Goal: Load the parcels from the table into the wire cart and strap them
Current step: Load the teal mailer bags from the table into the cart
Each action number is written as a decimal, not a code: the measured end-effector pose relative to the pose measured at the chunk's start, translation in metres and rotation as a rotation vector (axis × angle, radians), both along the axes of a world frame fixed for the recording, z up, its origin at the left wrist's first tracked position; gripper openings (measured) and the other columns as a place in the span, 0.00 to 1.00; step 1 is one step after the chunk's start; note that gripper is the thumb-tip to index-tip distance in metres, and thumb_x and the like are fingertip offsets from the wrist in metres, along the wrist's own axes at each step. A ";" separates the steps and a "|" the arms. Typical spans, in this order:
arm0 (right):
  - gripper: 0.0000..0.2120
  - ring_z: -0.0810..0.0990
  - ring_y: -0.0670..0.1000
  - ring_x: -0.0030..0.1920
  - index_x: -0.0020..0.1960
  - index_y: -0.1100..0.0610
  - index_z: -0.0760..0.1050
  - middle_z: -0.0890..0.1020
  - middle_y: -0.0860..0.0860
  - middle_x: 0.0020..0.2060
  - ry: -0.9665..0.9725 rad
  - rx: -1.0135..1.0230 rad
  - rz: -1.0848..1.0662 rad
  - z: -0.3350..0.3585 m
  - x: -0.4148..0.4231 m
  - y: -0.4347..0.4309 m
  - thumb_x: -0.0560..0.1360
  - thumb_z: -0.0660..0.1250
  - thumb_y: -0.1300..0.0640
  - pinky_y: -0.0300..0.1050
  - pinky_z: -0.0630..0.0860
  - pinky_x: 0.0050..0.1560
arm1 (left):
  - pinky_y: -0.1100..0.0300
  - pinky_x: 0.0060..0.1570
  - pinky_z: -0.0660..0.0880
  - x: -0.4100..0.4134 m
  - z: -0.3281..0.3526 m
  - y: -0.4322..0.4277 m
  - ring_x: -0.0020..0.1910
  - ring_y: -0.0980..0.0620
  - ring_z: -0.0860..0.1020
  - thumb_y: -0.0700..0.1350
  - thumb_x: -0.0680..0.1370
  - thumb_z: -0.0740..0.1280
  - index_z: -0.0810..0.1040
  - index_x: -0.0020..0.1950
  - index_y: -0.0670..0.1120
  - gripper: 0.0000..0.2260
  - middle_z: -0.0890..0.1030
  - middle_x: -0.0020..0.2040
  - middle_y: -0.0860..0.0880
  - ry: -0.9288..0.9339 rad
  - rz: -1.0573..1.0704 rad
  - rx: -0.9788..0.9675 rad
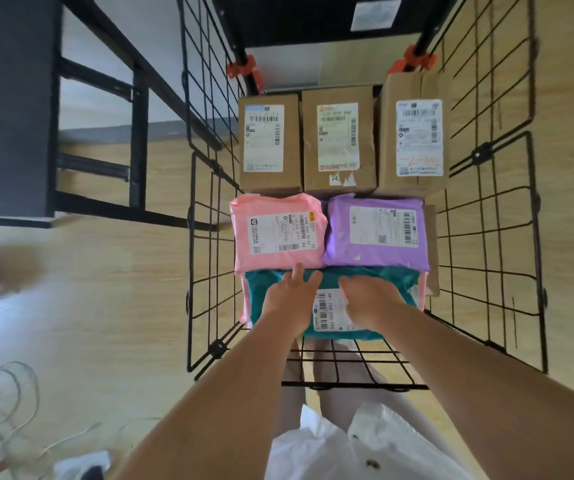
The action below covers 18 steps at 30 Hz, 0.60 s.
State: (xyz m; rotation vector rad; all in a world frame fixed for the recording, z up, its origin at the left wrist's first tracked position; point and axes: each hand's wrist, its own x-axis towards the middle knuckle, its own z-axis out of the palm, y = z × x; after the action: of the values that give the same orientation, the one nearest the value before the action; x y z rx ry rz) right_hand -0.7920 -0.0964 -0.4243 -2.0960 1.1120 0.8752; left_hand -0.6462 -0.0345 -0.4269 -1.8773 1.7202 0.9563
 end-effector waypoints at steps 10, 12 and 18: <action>0.09 0.79 0.56 0.52 0.56 0.52 0.72 0.79 0.52 0.51 -0.025 -0.093 0.066 0.061 0.015 -0.014 0.76 0.62 0.60 0.48 0.75 0.46 | 0.42 0.68 0.62 0.002 0.068 -0.006 0.64 0.43 0.69 0.43 0.73 0.69 0.70 0.69 0.49 0.24 0.72 0.61 0.45 -0.141 0.021 0.049; 0.12 0.79 0.57 0.52 0.58 0.52 0.72 0.79 0.53 0.54 -0.032 -0.121 0.127 0.077 0.025 -0.017 0.76 0.60 0.62 0.47 0.72 0.44 | 0.38 0.70 0.58 0.008 0.083 -0.007 0.65 0.42 0.68 0.43 0.73 0.70 0.69 0.69 0.48 0.25 0.72 0.61 0.44 -0.173 0.019 0.039; 0.11 0.78 0.57 0.53 0.59 0.55 0.72 0.77 0.55 0.56 -0.070 -0.215 0.226 0.130 0.066 -0.024 0.77 0.60 0.60 0.48 0.74 0.45 | 0.40 0.71 0.59 0.046 0.130 -0.006 0.70 0.41 0.65 0.44 0.73 0.69 0.67 0.71 0.49 0.27 0.68 0.68 0.42 -0.224 0.045 -0.113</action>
State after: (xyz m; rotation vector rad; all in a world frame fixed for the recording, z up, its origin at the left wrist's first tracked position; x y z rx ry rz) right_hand -0.7259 -0.1205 -0.2942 -2.4477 0.9832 0.8072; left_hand -0.6005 -0.0404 -0.2971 -2.0174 1.6336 0.6477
